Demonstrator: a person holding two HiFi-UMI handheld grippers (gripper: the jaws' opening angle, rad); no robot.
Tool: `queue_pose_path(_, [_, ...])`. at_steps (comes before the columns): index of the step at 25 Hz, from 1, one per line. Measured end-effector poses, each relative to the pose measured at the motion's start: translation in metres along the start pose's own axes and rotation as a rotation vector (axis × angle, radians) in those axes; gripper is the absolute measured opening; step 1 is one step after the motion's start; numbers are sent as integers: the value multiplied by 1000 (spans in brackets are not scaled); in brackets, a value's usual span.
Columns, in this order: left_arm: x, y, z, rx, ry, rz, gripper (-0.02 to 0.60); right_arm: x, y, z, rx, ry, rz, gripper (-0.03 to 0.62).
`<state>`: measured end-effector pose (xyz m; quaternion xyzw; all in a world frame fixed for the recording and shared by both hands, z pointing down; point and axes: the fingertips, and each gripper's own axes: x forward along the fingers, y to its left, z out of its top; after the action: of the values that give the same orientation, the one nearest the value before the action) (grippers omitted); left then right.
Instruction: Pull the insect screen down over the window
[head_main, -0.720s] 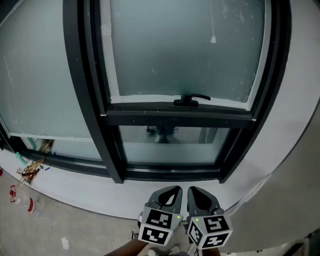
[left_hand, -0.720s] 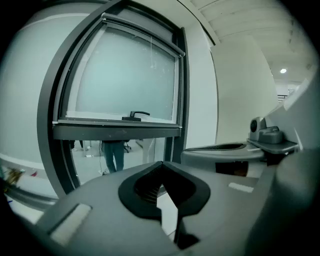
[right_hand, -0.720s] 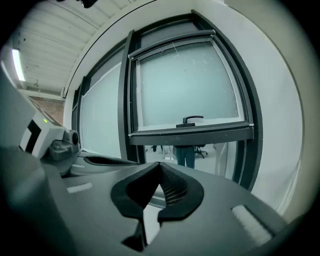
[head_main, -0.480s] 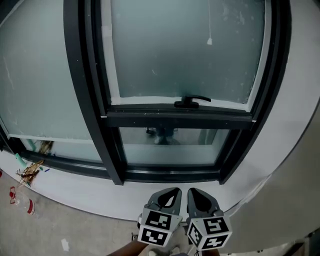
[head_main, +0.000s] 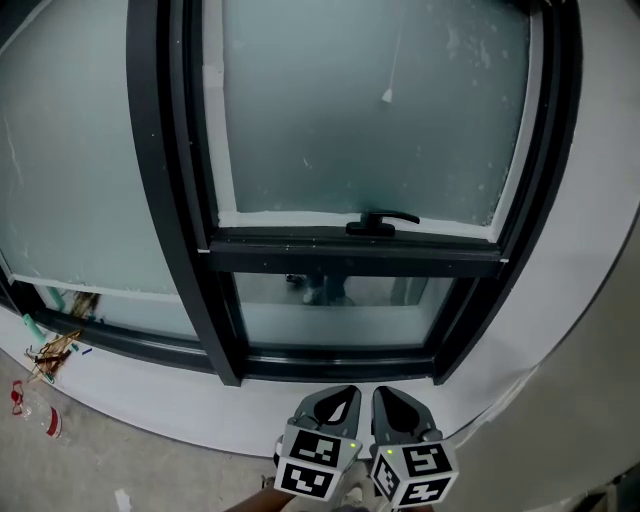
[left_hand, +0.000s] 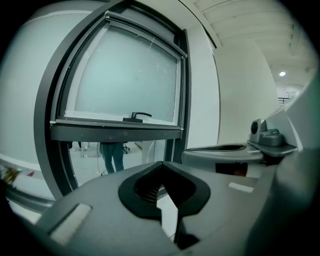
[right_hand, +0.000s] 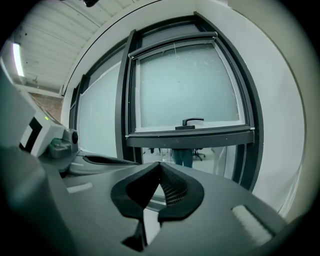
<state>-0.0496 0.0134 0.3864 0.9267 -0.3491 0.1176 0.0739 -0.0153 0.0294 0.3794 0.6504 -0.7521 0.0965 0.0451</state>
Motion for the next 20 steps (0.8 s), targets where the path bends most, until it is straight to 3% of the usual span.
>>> queue_pose_path(7, [46,23,11,22,-9,27,16,47,-28,7,-12,-26,20,2])
queue_pose_path(20, [197,73,73,17,-35,84,16,177,-131,64,-44,-56,105,2])
